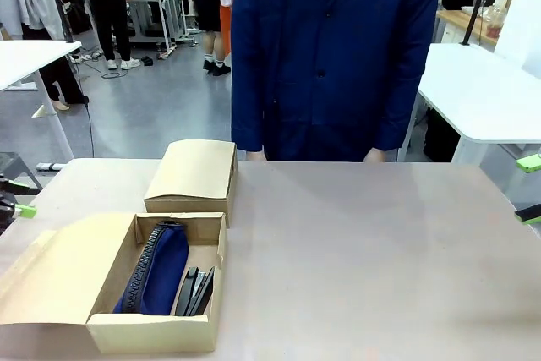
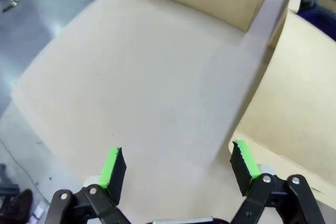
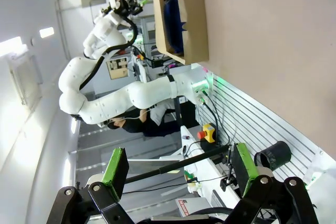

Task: Place items inside the box.
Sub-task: Close the lid of the Mailer Box closest to the robot.

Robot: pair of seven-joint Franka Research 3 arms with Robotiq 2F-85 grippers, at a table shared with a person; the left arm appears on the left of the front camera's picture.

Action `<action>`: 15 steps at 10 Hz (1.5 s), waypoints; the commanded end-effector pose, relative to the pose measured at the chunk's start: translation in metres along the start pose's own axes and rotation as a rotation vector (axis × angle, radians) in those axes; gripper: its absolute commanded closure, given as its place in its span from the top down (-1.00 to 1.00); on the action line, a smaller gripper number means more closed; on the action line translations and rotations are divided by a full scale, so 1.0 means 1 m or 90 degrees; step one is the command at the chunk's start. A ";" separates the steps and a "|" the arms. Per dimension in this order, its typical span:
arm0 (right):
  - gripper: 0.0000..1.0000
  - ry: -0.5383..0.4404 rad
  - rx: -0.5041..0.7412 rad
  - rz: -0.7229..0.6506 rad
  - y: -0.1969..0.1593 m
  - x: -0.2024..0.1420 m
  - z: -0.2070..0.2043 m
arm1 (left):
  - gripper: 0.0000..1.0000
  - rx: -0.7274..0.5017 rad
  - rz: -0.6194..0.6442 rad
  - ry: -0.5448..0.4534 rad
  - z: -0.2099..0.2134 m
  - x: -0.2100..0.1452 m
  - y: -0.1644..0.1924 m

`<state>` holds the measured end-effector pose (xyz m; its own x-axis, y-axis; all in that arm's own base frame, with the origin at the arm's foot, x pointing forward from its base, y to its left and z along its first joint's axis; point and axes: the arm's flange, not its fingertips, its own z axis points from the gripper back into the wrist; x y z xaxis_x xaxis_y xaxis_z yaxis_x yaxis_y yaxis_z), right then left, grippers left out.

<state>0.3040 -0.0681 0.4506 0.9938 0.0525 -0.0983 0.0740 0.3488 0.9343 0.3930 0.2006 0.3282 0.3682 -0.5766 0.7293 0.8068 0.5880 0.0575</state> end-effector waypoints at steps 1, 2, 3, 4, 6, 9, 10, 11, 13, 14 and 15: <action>1.00 0.000 0.010 -0.009 0.005 -0.001 0.001 | 1.00 -0.001 -0.072 0.106 -0.010 -0.007 -0.016; 1.00 0.000 0.010 -0.009 0.005 -0.001 0.001 | 1.00 0.001 -0.114 0.165 -0.015 -0.010 -0.026; 1.00 0.000 0.010 -0.009 0.005 -0.001 0.001 | 1.00 0.001 -0.129 0.185 -0.017 -0.012 -0.030; 1.00 0.000 0.010 -0.009 0.005 -0.001 0.001 | 1.00 -0.005 -0.140 0.199 -0.017 -0.012 -0.035; 1.00 0.000 0.010 -0.009 0.005 -0.001 0.001 | 1.00 -0.018 -0.158 0.189 -0.021 -0.010 -0.044; 1.00 0.000 0.010 -0.009 0.005 -0.001 0.001 | 1.00 -0.082 -0.154 0.108 -0.030 -0.002 -0.055; 1.00 0.000 0.010 -0.009 0.005 -0.001 0.001 | 1.00 -0.102 -0.154 0.095 -0.035 0.000 -0.058; 1.00 0.000 0.010 -0.009 0.005 -0.001 0.001 | 1.00 -0.116 -0.147 0.068 -0.034 0.000 -0.057; 1.00 0.000 0.010 -0.009 0.005 -0.001 0.001 | 1.00 -0.118 -0.118 0.021 -0.028 -0.002 -0.049; 1.00 0.000 0.010 -0.009 0.005 -0.001 0.001 | 1.00 -0.116 -0.109 0.000 -0.024 -0.002 -0.046; 1.00 0.000 0.010 -0.009 0.005 -0.001 0.001 | 1.00 -0.111 -0.106 -0.010 -0.022 -0.001 -0.044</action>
<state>0.3039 -0.0683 0.4506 0.9938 0.0520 -0.0984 0.0743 0.3485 0.9343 0.3644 0.1564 0.3108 0.2497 -0.6748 0.6945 0.9250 0.3784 0.0351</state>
